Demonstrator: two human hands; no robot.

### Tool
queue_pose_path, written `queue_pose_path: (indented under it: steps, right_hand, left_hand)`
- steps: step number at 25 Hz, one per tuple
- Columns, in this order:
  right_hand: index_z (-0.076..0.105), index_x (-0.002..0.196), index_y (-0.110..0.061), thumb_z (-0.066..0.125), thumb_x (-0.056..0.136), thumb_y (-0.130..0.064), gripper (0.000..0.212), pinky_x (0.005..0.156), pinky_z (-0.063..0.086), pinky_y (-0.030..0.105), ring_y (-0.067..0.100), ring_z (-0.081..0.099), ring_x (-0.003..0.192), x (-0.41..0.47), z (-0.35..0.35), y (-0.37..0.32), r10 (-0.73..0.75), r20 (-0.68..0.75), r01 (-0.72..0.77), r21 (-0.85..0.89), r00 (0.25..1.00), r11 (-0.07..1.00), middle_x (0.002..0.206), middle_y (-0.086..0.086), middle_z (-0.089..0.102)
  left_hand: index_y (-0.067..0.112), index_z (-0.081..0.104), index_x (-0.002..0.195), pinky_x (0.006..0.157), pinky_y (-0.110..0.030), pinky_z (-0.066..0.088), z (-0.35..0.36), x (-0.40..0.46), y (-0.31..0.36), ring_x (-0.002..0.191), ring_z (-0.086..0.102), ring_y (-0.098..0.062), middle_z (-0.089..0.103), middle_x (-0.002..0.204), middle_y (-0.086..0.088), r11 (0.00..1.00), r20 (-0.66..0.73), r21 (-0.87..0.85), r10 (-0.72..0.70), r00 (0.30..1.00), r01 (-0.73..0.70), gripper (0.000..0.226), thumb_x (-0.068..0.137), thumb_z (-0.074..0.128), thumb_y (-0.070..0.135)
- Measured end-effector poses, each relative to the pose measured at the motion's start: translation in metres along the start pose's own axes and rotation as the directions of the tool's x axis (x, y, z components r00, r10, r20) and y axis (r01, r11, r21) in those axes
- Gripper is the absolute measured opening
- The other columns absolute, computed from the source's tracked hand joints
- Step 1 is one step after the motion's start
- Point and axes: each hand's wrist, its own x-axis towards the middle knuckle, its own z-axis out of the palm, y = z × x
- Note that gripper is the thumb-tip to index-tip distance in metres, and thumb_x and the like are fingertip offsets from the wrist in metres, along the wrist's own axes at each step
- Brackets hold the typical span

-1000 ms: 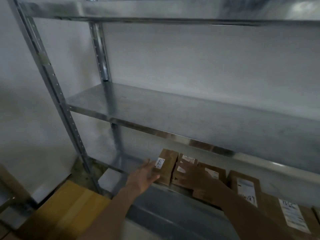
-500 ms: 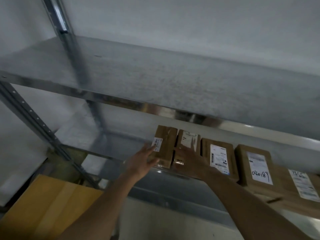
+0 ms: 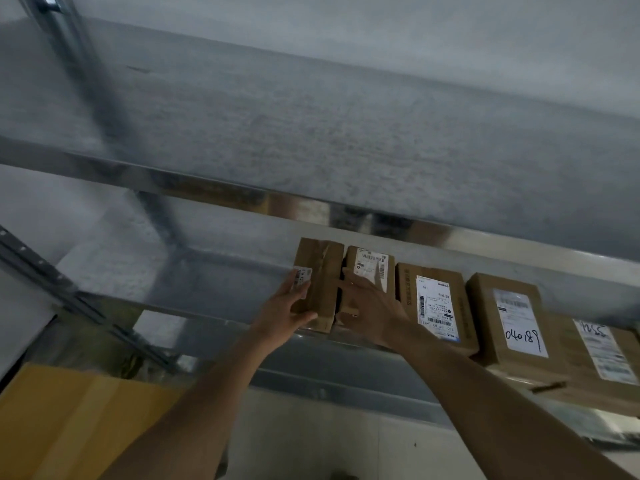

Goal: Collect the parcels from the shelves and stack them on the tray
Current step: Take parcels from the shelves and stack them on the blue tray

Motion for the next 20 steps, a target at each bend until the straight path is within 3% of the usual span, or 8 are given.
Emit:
queue_pose_path:
  steps: [6, 14, 20]
  right_hand:
    - [0.021, 0.157, -0.036, 0.059, 0.097, -0.038, 0.071, 0.114, 0.037, 0.046, 0.018, 0.019, 0.151, 0.011, 0.01, -0.012, -0.036, 0.001, 0.036, 0.035, 0.999, 0.999, 0.166, -0.014, 0.006]
    - [0.018, 0.159, -0.029, 0.066, 0.094, -0.03, 0.08, 0.116, 0.038, 0.043, 0.027, 0.029, 0.148, 0.04, 0.03, -0.035, -0.098, 0.026, 0.095, 0.084, 0.995, 0.992, 0.167, -0.008, 0.0]
    - [0.009, 0.159, -0.031, 0.067, 0.094, -0.023, 0.088, 0.117, 0.036, 0.047, 0.026, 0.019, 0.152, 0.059, 0.044, -0.032, -0.146, 0.009, 0.144, 0.122, 0.989, 0.982, 0.165, -0.017, -0.011]
  left_hand:
    - [0.036, 0.027, 0.153, 0.112, -0.036, 0.04, -0.006, -0.004, -0.011, 0.129, 0.044, -0.005, 0.008, 0.151, 0.025, 0.991, -0.053, -0.125, 0.041, 0.998, -0.047, 0.067, 0.094, 0.057, 0.047]
    - [0.036, 0.04, 0.147, 0.109, -0.036, 0.044, -0.008, -0.007, -0.031, 0.13, 0.051, -0.016, 0.015, 0.158, 0.018, 0.975, -0.154, -0.212, 0.034, 0.987, -0.067, 0.062, 0.091, 0.058, 0.055]
    - [0.04, 0.05, 0.138, 0.1, -0.039, 0.052, -0.002, -0.004, -0.046, 0.126, 0.055, -0.013, 0.024, 0.159, 0.015, 0.95, -0.204, -0.3, 0.021, 0.979, -0.083, 0.056, 0.086, 0.066, 0.056]
